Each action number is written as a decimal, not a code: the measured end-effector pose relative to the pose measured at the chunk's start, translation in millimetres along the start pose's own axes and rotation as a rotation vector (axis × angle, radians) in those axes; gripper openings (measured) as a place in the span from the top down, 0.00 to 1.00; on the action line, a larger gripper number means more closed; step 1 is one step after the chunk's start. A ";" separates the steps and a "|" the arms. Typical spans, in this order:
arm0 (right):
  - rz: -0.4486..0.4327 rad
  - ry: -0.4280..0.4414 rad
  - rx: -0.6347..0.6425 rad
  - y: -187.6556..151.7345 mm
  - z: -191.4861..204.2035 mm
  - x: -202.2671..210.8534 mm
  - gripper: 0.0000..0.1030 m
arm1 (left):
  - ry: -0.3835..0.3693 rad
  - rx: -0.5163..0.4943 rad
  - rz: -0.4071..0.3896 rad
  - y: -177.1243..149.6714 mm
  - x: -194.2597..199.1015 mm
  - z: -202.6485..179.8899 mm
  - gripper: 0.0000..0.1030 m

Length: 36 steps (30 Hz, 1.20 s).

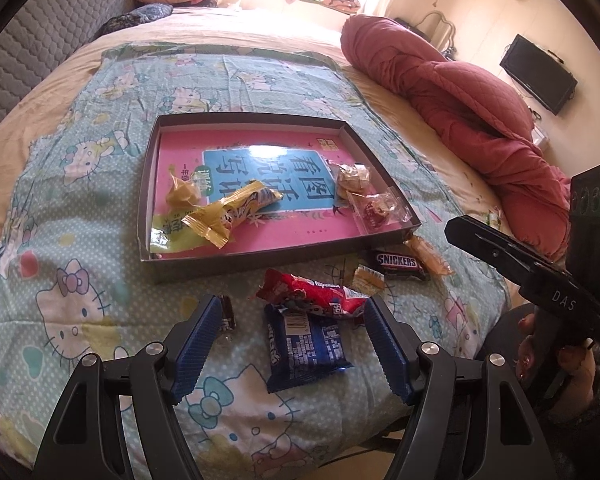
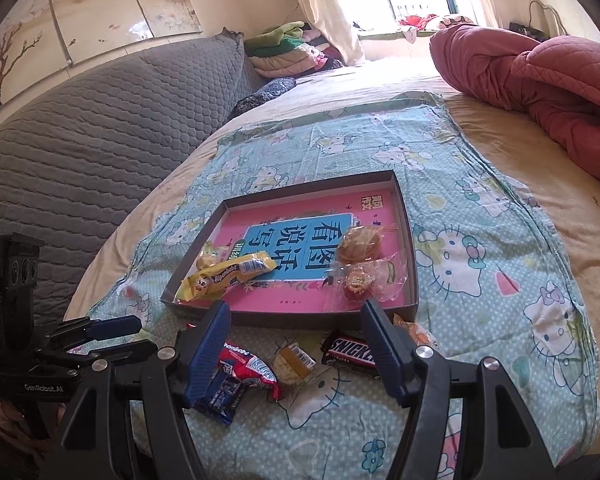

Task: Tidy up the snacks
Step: 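Move both tools back toward the snacks lying beside the tray, then grasp the red Alpenliebe bag with left tool while right tool grasps small wafer pack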

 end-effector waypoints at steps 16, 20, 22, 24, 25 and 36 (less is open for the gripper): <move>0.057 0.025 -0.084 -21.1 0.5 3.7 0.35 | -0.012 0.031 0.039 -14.9 -2.6 1.7 0.27; 0.073 0.031 -0.109 -27.1 0.2 4.9 0.35 | -0.026 0.047 0.048 -16.7 -4.5 2.7 0.27; 0.083 0.038 -0.119 -30.1 0.8 5.4 0.35 | -0.039 0.057 0.053 -17.1 -5.6 3.0 0.27; 0.097 0.043 -0.131 -34.2 1.7 5.1 0.35 | -0.062 0.068 0.056 -17.3 -7.7 3.0 0.27; 0.109 0.047 -0.137 -37.0 2.0 4.4 0.35 | -0.071 0.072 0.054 -17.1 -8.4 3.4 0.27; 0.177 0.057 -0.198 -53.8 -4.3 -7.0 0.35 | -0.138 0.165 0.109 -16.3 -28.0 12.5 0.27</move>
Point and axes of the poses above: each gripper's, at about its wrist camera, not at the fingertips, and x roughly against the way its jaws point, z to its left, y to its top, the point moved 6 cm from there along -x, roughly the way its jaws point, and after that the axes turned 12 degrees about x, right-handed, at the moved point
